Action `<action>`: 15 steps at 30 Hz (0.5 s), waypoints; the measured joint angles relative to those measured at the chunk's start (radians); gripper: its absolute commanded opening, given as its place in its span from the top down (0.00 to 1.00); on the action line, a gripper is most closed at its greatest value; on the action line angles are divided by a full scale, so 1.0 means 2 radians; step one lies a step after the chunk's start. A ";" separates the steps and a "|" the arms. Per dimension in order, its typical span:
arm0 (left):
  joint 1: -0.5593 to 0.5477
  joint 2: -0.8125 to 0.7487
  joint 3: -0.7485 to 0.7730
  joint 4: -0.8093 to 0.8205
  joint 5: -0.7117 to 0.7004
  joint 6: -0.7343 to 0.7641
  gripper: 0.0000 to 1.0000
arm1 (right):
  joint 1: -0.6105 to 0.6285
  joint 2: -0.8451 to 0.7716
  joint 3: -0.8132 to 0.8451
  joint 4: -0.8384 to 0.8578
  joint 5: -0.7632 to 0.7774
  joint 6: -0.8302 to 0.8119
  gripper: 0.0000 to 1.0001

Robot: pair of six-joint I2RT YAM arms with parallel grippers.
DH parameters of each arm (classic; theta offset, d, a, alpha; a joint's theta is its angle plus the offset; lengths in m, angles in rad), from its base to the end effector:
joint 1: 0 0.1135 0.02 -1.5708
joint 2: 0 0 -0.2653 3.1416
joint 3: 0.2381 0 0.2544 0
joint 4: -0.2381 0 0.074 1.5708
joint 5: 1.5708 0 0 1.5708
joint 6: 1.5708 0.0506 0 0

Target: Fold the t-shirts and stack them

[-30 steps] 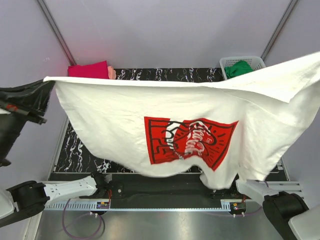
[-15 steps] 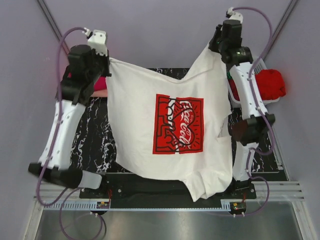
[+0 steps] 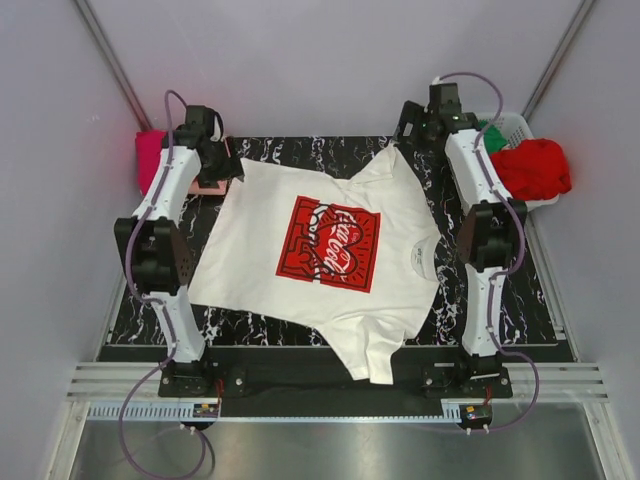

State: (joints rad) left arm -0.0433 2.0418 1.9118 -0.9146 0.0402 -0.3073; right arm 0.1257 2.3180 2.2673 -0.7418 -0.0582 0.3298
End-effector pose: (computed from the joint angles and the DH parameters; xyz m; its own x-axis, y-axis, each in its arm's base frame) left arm 0.4553 -0.0218 0.2697 -0.8426 -0.2660 -0.4682 -0.2009 0.9620 -0.1851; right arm 0.5330 0.0703 0.2669 -0.7221 0.2346 -0.6508 0.0721 0.9611 0.2666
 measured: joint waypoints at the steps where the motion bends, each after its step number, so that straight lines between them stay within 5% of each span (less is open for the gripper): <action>1: -0.001 -0.028 -0.013 0.000 -0.001 -0.006 0.28 | 0.000 -0.020 0.000 0.002 -0.007 0.004 0.00; 6: -0.007 -0.192 -0.104 0.040 -0.001 -0.030 0.28 | 0.001 -0.156 -0.077 0.046 -0.033 0.028 0.01; 9: -0.007 -0.284 -0.210 0.076 0.003 -0.040 0.30 | 0.001 -0.213 -0.136 0.065 -0.056 0.043 0.11; 15: -0.012 -0.333 -0.408 0.099 0.026 -0.056 0.35 | 0.002 -0.127 -0.108 0.061 -0.094 0.063 0.34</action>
State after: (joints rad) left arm -0.0669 1.3754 1.0954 -0.7158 0.0914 -0.4194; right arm 0.1299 2.0636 2.0506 -0.6193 -0.2455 0.4564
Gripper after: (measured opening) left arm 0.656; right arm 0.719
